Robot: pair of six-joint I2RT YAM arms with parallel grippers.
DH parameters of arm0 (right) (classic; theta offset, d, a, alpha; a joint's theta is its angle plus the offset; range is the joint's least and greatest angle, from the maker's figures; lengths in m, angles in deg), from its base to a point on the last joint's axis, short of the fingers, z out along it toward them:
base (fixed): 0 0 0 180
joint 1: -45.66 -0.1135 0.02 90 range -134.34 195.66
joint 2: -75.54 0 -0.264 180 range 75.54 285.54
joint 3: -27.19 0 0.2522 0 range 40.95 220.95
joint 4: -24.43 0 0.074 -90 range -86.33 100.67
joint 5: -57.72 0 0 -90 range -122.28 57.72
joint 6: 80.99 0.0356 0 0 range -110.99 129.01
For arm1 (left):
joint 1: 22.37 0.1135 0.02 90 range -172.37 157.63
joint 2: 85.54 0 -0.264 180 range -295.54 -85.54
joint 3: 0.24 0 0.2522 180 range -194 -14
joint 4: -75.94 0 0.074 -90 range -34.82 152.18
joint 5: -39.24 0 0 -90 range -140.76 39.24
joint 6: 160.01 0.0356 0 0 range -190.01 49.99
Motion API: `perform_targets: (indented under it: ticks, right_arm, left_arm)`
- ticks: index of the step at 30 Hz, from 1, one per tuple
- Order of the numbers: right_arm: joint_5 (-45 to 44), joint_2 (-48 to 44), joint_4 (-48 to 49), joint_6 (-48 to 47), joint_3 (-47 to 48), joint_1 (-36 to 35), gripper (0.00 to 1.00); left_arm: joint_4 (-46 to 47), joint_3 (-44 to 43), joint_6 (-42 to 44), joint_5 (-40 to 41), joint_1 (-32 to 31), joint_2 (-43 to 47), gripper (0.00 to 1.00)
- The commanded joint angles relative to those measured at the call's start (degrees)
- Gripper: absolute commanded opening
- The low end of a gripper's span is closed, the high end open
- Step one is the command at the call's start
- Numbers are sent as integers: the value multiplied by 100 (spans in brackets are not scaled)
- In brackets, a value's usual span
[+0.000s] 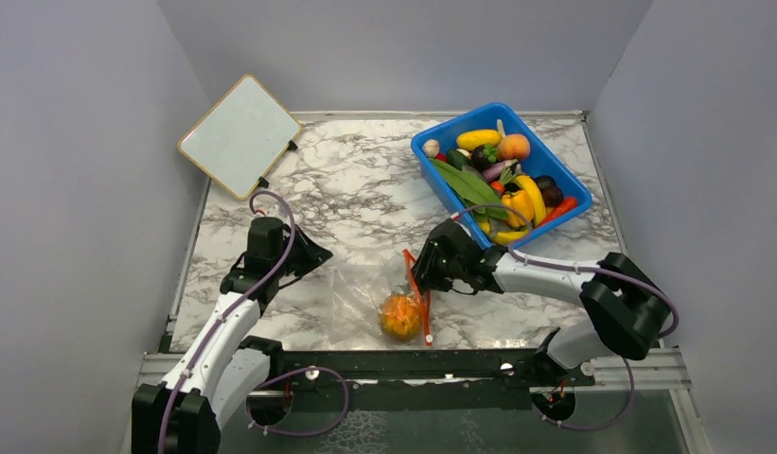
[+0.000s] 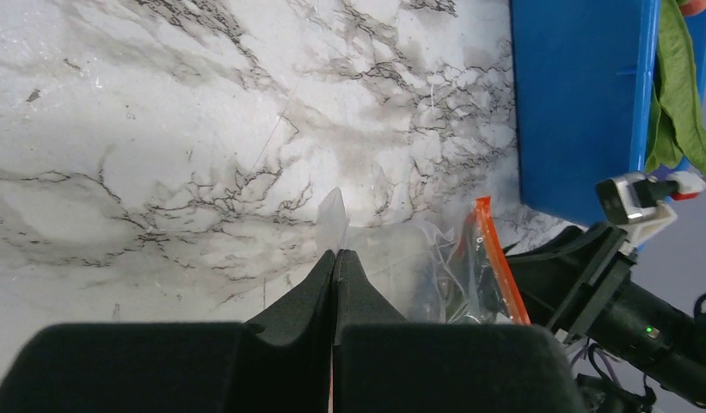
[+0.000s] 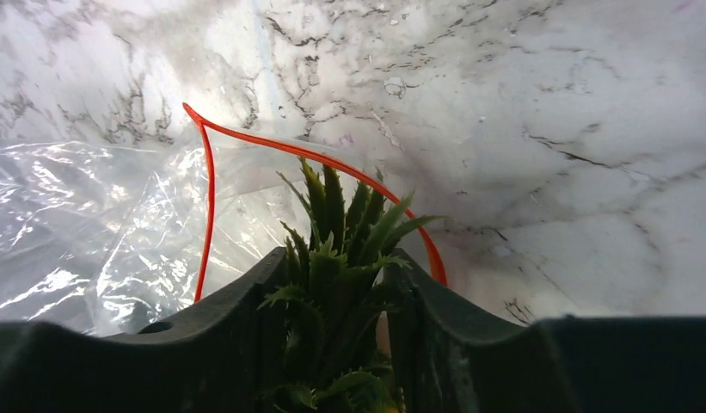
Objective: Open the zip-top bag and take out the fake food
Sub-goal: Pick up the fake fruit from the zipper food storage bag.
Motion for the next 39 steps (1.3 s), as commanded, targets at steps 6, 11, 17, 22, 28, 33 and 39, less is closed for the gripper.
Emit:
perform_targets:
  ticks: [6,11,17,22,28,33,39]
  right_arm:
    - [-1333,-1451,-480,8,-499,5,34]
    - [-1800,-1813,-770,54,-564,4,25]
    - [-2300,-2254,-1288,69,-434,1,22]
    - [-2630,-2801,-1430,-105,-344,0,16]
    - [-3121,-3136,-1698,-455,-57,1,12]
    - [-3376,-3124,-1892,-589,193,2,11]
    - [-3395,-3044,-1661,-1098,357,0,11]
  left_arm:
    - [-339,-103,296,507,13,170,0]
    - [-484,-232,423,588,21,212,0]
    - [-739,-337,567,850,19,260,0]
    - [-742,-276,578,834,19,259,0]
    - [-740,-257,595,834,16,269,0]
    - [-739,-244,596,817,17,252,0]
    - [-655,-198,611,694,12,220,0]
